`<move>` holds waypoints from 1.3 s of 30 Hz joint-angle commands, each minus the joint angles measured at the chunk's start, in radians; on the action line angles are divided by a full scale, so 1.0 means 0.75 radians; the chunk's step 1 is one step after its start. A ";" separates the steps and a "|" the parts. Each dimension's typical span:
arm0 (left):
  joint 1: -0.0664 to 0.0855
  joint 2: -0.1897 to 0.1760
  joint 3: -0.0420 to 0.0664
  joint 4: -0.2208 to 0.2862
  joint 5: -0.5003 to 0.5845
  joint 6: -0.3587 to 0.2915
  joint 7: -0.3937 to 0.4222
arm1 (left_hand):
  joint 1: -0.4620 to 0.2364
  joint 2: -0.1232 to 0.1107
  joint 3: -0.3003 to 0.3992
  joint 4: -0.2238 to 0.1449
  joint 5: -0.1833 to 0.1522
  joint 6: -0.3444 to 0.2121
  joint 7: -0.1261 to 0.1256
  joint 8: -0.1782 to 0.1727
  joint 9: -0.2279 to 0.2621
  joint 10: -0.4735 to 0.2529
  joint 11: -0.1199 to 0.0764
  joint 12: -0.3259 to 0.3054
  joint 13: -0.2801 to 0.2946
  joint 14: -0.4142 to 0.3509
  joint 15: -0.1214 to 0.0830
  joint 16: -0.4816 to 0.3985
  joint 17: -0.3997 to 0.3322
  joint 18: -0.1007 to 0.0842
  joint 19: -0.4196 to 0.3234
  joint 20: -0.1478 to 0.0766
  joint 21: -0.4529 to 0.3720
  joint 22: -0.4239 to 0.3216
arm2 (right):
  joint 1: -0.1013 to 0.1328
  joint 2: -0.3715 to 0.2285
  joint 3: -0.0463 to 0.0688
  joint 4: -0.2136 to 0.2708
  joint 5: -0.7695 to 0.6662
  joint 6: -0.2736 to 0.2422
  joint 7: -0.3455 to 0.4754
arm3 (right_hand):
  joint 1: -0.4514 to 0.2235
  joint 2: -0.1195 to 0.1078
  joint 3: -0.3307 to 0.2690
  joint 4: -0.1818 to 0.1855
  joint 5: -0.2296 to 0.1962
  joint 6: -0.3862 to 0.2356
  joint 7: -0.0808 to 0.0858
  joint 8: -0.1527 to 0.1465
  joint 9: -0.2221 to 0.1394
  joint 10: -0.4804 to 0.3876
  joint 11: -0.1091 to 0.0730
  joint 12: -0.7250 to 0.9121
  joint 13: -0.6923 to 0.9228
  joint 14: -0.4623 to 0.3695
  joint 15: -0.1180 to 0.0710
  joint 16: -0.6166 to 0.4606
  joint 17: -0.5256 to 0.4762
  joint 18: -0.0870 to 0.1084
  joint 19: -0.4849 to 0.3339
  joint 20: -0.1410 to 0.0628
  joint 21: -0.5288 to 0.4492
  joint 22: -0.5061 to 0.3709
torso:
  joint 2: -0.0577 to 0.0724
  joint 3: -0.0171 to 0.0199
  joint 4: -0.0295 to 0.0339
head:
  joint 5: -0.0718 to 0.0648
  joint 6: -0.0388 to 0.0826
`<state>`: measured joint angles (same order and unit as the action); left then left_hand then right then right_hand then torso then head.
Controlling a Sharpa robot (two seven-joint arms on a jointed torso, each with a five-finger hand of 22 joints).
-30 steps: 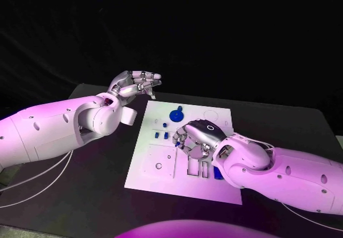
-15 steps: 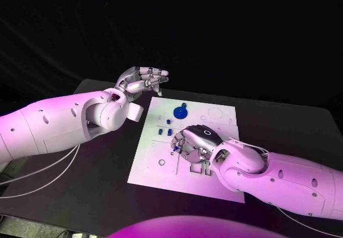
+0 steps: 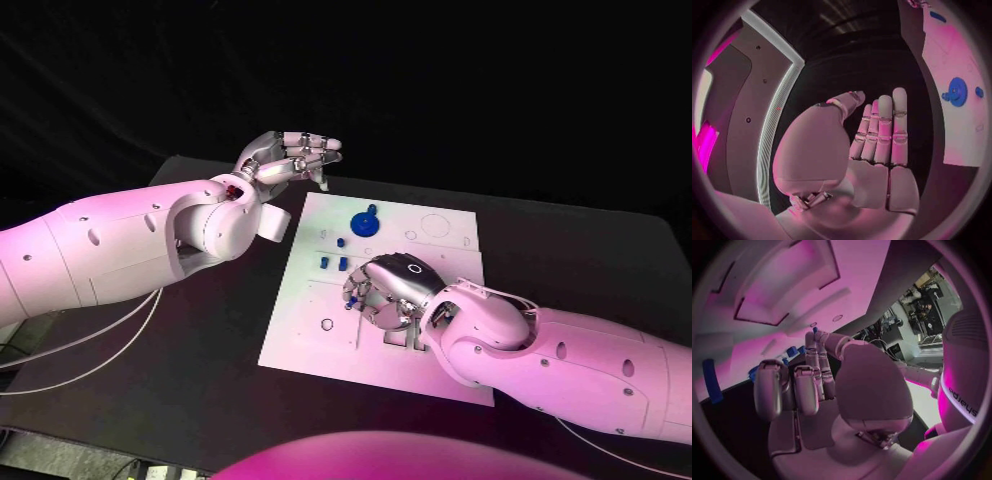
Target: Assemble the parts on the task board
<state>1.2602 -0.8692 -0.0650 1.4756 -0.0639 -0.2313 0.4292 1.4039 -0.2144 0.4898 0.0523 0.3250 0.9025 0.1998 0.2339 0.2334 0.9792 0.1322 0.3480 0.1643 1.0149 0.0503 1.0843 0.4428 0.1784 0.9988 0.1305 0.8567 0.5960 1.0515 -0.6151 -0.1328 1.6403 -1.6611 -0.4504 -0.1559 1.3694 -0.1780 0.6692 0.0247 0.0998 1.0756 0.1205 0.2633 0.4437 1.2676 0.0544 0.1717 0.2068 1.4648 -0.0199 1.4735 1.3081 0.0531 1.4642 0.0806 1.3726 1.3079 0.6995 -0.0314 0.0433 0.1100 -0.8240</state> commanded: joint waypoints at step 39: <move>0.002 0.003 0.001 0.000 0.007 0.014 -0.007 | -0.005 0.002 -0.007 -0.004 0.008 -0.014 0.000 -0.005 -0.001 -0.014 0.002 0.013 0.003 -0.008 0.004 0.006 -0.002 0.007 -0.005 0.011 -0.006 0.001 | -0.021 0.052 -0.007 -0.060 -0.044 0.108 0.009 | -0.035 0.004 -0.019 -0.008 -0.016 -0.007 0.001 0.009 0.008 -0.006 -0.006 -0.019 0.002 0.079 -0.008 -0.011 0.022 -0.005 0.029 -0.007 -0.014 0.169 | -0.003 -0.0010 -0.0006 | 0.008 -0.013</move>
<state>1.2604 -0.8685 -0.0649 1.4750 -0.0635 -0.2312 0.4213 1.4039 -0.2144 0.4870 0.0495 0.3250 0.8989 0.2033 0.2338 0.2335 0.9756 0.1359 0.3522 0.1654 1.0149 0.0503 1.0843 0.4419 0.1784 0.9953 0.1341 0.8568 0.5960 1.0407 -0.5770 -0.1334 1.5952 -1.6818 -0.4101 -0.1487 1.3494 -0.1758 0.6598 0.0175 0.0925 1.0686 0.1213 0.2676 0.4476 1.2661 0.0541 0.1624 0.2095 1.4648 -0.0198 1.4697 1.3077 0.0533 1.4641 0.0807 1.3669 1.3073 0.6983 -0.0317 0.0428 0.1166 -0.8347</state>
